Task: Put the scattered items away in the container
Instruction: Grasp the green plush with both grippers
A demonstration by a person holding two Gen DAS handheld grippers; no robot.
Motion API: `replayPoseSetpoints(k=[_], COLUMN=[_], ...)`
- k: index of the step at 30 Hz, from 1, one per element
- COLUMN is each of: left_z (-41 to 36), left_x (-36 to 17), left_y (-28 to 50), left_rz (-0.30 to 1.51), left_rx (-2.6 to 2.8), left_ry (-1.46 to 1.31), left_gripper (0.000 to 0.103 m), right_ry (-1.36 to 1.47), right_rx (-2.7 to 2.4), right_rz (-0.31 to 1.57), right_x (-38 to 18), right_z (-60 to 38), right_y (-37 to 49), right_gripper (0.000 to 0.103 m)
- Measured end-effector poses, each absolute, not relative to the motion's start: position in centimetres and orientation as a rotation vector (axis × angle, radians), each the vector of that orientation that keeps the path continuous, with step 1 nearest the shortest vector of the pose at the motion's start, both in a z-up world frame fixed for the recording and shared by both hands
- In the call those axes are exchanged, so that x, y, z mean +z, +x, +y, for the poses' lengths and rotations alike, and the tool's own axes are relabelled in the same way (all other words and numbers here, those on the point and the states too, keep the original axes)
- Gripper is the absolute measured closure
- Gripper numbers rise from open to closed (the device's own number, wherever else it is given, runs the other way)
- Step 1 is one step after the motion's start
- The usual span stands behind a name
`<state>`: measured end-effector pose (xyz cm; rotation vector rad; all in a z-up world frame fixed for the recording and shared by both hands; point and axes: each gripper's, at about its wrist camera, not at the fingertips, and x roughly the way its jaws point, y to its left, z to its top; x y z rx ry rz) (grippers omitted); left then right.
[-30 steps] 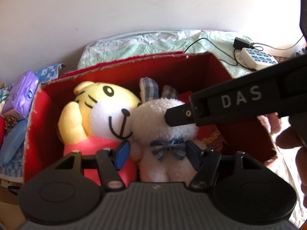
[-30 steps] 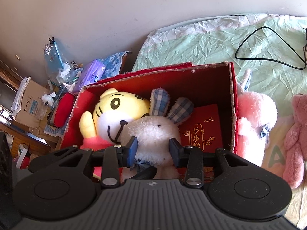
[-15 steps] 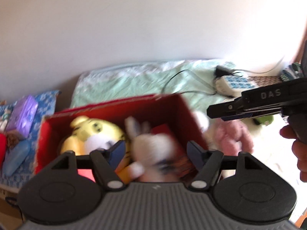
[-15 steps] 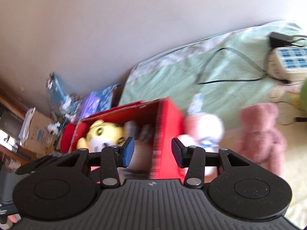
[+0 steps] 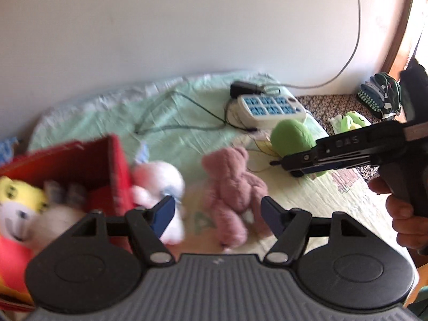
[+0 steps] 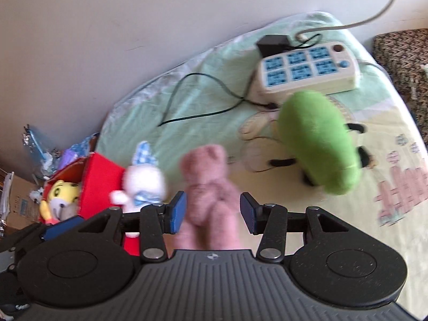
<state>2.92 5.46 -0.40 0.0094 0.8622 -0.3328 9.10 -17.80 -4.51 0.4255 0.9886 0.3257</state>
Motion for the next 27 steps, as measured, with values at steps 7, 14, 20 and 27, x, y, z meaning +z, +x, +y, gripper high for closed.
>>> replayPoseSetpoints(k=[7, 14, 20, 27], left_z=[-1.2, -6.2, -8.8, -10.6], left_x=[-3.4, -5.8, -7.8, -9.2], left_y=[5.8, 10.9, 13.8, 15.4], left_rz=[0.872, 0.888, 0.930, 0.973], left_rx=[-0.406, -0.455, -0.454, -0.473], left_ry=[-0.045, -0.057, -0.115, -0.123], left_gripper=[0.024, 0.013, 0.011, 0.025], right_ry=[0.458, 0.442, 0.467, 0.504], right_rx=[0.252, 0.238, 0.306, 0.447], right_rz=[0.971, 0.985, 1.052, 1.117], right_x=[-5.5, -6.6, -9.1, -10.2], right_z=[-24.1, -27.6, -28.2, -27.6], right_y=[11.1, 15.8, 19.2, 20.8], right_gripper=[0.048, 0.035, 0.034, 0.032])
